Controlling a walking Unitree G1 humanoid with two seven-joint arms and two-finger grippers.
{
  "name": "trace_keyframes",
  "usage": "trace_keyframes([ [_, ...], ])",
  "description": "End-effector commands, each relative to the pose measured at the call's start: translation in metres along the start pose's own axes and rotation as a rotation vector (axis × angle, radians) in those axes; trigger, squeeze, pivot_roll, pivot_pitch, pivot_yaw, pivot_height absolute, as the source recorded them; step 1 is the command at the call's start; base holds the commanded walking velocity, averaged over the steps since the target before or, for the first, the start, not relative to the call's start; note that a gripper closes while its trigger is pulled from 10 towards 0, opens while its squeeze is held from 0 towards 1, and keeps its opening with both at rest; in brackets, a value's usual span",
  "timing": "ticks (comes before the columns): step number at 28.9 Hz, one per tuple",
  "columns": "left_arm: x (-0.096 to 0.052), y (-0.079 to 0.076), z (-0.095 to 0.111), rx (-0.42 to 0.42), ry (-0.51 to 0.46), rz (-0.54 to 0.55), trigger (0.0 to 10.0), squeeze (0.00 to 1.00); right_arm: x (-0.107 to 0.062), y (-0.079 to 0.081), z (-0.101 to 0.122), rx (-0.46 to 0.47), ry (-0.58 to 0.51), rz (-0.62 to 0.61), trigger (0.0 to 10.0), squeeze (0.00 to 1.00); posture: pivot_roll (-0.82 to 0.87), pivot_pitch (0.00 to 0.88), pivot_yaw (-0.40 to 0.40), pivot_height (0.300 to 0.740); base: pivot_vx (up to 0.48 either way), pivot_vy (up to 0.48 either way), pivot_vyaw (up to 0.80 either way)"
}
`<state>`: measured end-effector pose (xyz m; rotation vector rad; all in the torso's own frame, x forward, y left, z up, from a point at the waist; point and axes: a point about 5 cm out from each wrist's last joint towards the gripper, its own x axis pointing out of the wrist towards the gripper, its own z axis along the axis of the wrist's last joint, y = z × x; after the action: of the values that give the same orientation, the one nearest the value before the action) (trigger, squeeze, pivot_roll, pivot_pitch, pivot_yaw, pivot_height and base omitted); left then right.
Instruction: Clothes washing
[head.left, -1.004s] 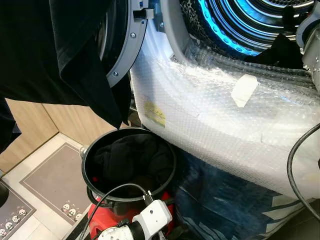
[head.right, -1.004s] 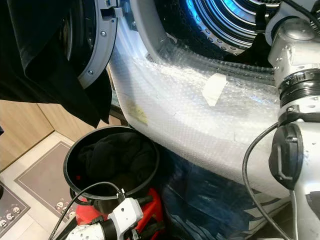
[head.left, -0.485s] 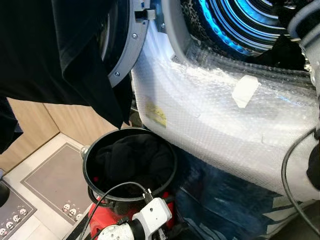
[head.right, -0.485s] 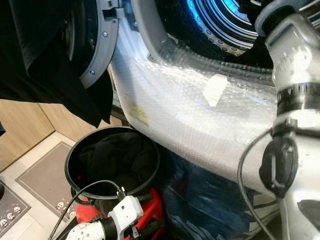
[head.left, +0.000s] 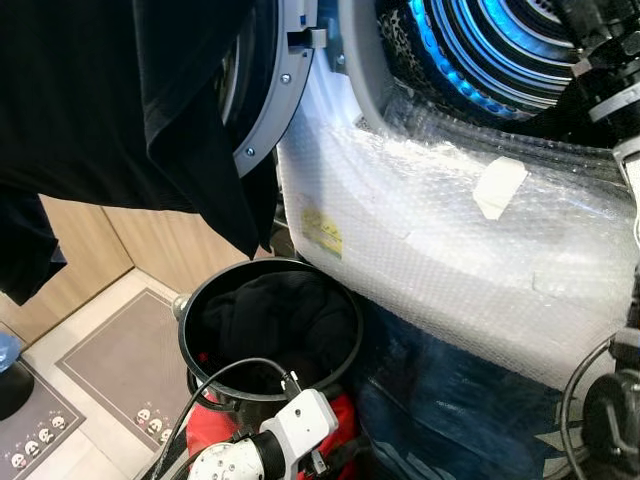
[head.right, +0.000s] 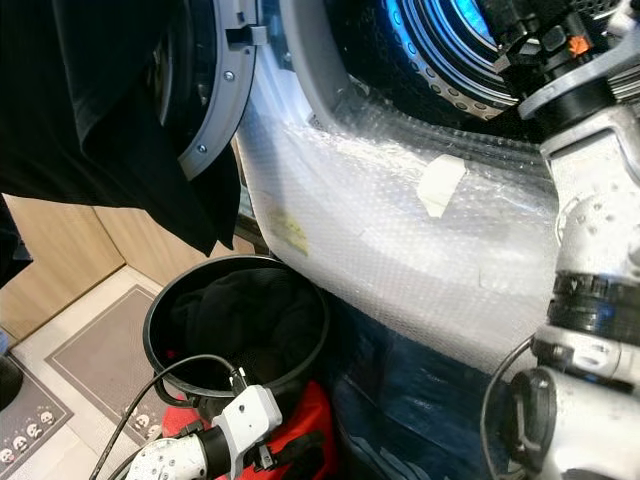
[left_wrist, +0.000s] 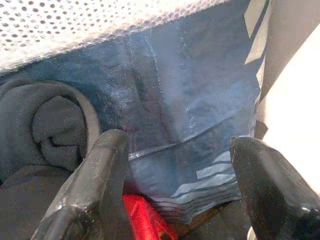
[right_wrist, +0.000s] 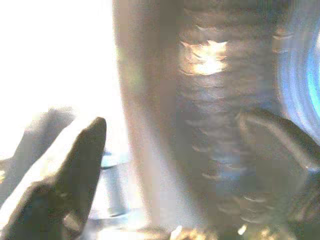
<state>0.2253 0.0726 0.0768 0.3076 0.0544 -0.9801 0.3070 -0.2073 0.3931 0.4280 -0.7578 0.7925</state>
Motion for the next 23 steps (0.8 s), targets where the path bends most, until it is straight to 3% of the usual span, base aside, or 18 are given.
trace_keyframes([
  [1,0.000,0.000,-0.001,0.008,0.004,-0.016,10.0,0.00,0.000,0.027,0.012,0.030,-0.053,0.122,10.0,0.00,-0.07,0.058,0.039,0.740,0.000,0.000,0.00],
  [4,0.001,0.001,-0.001,0.011,0.002,-0.022,10.0,0.00,-0.010,0.052,0.008,0.090,-0.063,0.235,10.0,0.00,-0.08,0.058,0.048,0.740,0.000,0.000,0.00],
  [7,0.000,0.002,-0.002,0.013,0.001,-0.020,10.0,0.00,-0.020,0.065,0.005,0.138,-0.060,0.276,10.0,0.00,-0.08,0.059,0.051,0.740,0.000,0.000,0.00],
  [8,0.000,0.004,-0.001,0.015,-0.001,-0.015,10.0,0.00,-0.032,0.076,0.000,0.160,-0.017,0.319,10.0,0.00,-0.08,0.059,0.053,0.740,0.000,0.000,0.00],
  [12,-0.001,0.009,-0.001,0.021,-0.003,0.002,10.0,0.00,-0.058,0.095,-0.017,0.204,0.123,0.379,10.0,0.00,-0.08,0.059,0.061,0.740,0.000,0.000,0.00],
  [18,-0.002,0.020,0.002,0.035,-0.023,0.064,10.0,0.00,-0.087,0.109,-0.048,0.273,0.320,0.379,10.0,0.00,-0.08,0.053,0.061,0.740,0.000,0.000,0.00],
  [23,-0.005,0.028,0.007,0.062,-0.052,0.137,10.0,0.00,-0.110,0.106,-0.075,0.284,0.495,0.328,10.0,0.00,-0.07,0.048,0.055,0.740,0.000,0.000,0.00],
])
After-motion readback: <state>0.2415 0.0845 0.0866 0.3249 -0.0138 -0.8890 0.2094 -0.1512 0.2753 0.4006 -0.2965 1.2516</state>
